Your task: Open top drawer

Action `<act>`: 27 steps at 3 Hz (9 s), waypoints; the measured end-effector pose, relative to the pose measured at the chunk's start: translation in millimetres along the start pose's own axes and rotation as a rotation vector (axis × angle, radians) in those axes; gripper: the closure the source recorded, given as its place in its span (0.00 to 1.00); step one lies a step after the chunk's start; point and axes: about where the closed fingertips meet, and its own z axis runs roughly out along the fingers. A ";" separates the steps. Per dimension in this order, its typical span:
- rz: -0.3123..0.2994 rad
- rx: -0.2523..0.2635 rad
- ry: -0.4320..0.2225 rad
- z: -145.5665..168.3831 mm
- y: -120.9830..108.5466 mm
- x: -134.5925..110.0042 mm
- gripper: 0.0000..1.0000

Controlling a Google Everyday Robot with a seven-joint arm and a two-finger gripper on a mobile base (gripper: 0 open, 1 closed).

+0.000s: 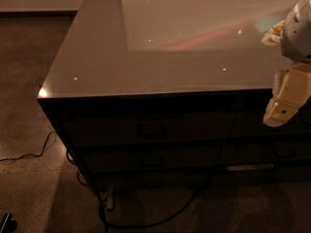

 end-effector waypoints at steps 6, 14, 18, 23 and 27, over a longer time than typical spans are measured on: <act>0.018 -0.119 -0.114 117.0 53.5 -16.3 0.00; -0.009 -0.153 -0.227 316.3 41.5 -123.6 0.00; 0.035 -0.119 -0.174 368.4 -8.6 -133.5 0.00; 0.034 -0.173 -0.115 379.3 4.9 -119.3 0.88; 0.027 -0.184 -0.113 352.0 33.9 -111.2 0.58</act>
Offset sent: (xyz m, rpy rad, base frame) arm -0.0063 0.0187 -0.0582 -0.0505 0.0410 0.0251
